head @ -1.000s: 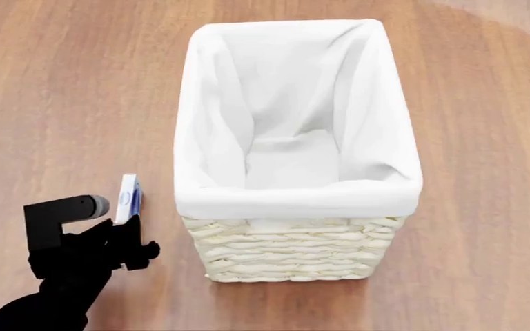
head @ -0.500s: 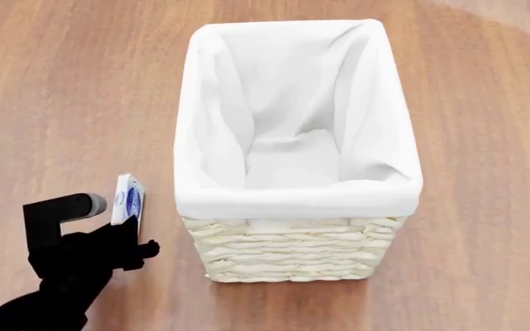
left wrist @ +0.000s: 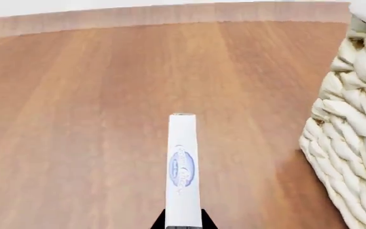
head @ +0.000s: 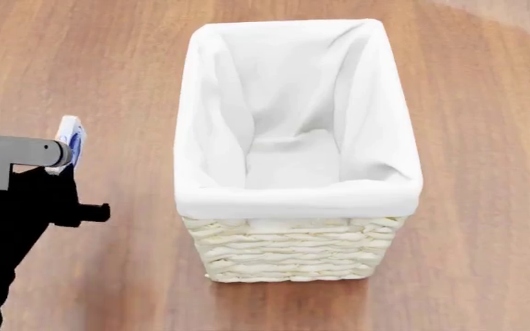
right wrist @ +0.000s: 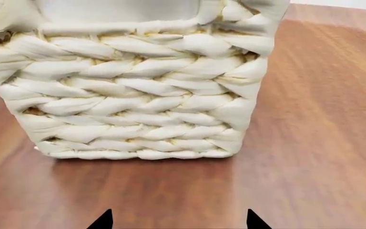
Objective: Pick up the cream cheese box, and put it in the basket.
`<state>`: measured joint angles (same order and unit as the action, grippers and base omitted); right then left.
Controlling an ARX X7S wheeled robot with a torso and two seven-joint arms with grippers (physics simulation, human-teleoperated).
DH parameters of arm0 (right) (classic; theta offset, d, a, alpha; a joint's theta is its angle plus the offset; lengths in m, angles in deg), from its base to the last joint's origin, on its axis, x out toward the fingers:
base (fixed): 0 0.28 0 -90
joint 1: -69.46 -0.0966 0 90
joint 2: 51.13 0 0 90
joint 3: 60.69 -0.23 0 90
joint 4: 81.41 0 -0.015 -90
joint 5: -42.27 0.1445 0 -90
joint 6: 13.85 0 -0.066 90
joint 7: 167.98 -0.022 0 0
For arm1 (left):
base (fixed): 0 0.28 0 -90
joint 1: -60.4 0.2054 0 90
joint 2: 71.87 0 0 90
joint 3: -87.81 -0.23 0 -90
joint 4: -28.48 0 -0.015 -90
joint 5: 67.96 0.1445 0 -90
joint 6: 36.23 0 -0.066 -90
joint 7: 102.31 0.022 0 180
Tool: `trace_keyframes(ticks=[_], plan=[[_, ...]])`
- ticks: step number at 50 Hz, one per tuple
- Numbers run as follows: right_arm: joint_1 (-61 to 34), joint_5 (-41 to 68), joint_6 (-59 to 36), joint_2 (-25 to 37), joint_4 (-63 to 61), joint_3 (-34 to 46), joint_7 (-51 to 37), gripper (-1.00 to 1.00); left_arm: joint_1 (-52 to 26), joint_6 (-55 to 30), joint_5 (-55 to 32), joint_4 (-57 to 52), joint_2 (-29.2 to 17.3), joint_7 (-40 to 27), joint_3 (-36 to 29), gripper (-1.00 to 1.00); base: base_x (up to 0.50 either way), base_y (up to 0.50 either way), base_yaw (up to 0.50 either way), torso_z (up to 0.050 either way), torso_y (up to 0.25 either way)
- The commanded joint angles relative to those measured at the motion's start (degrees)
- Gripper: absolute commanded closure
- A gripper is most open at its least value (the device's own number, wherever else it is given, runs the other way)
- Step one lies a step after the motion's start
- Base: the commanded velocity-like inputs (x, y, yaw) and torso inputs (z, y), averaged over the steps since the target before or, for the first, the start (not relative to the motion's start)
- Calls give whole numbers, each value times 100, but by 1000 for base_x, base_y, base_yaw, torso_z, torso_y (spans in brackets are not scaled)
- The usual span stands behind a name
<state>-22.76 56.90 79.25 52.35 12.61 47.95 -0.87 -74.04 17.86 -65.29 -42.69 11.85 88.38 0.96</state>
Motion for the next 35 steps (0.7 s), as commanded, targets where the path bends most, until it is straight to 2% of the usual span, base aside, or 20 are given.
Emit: trace_keyframes(ticks=[1,7,8,10,12,14,15,16,17,18,20,22,23,27,28,31,32,35], plan=[[13,23,21,14,-5,24,-22,-100,-322,-2562,557,-2739,-578,197,-1124,100,0,0,0,0,0],[19,29,42,19,16,42,-25,-100,-1105,-3728,803,-3337,-911,484,-1796,100,0,0,0,0,0],[25,43,40,21,7,44,-17,-100,-1394,-4163,721,-3507,-1021,771,-2037,100,0,0,-3,0,0],[18,36,57,16,36,53,-20,-100,-1680,-4448,851,-3546,-1106,748,-2378,100,0,0,0,0,0],[23,42,60,20,31,62,-17,-100,-1883,-4766,764,-3696,-1175,974,-2624,100,0,0,0,0,0],[16,25,86,11,67,83,-11,-100,-2288,-5184,682,-3902,-1305,1239,-3171,100,0,0,0,0,0],[15,26,87,12,69,85,-12,-100,-2290,-5191,684,-3907,-1305,1242,-3173,100,0,0,0,0,0],[-8,17,116,-4,129,98,1,-100,-2577,-5389,655,-4008,-1365,1401,-3590,100,0,0,0,0,0],[-15,17,127,-7,150,103,6,-100,-2656,-5406,871,-3871,-1325,1703,-3744,100,0,0,0,0,0],[-21,6,134,-13,173,114,6,-100,-2883,-5406,1397,-3738,-1265,1983,-4165,100,0,0,0,0,0],[-12,26,131,-2,159,116,16,-100,-2962,-5406,3077,-3395,-836,3415,-4188,100,0,0,0,0,0],[-1,80,142,24,143,87,36,-100,-3182,-5404,4361,-3218,-559,4602,-4255,100,0,0,0,0,0],[-11,91,154,23,168,83,44,-100,-3231,-5400,4765,-3125,-480,4962,-4299,100,0,0,0,0,0],[-3,94,135,33,126,103,33,-100,-3457,-5378,5664,-2849,-252,5967,-4530,100,0,0,0,0,0],[14,77,133,37,90,117,18,-100,-3524,-5375,5751,-2882,-225,6367,-4769,100,0,0,0,0,0],[19,83,130,47,74,127,17,-100,-3523,-5324,5962,-2836,-146,6562,-4761,100,0,0,0,0,0],[0,107,122,62,74,95,6,-100,-3636,-5245,5927,-2847,-81,6829,-5020,100,0,0,0,0,0],[-16,134,115,77,66,84,9,-100,-3777,-5228,5965,-2778,1,6941,-5065,100,0,0,-1,0,0]])
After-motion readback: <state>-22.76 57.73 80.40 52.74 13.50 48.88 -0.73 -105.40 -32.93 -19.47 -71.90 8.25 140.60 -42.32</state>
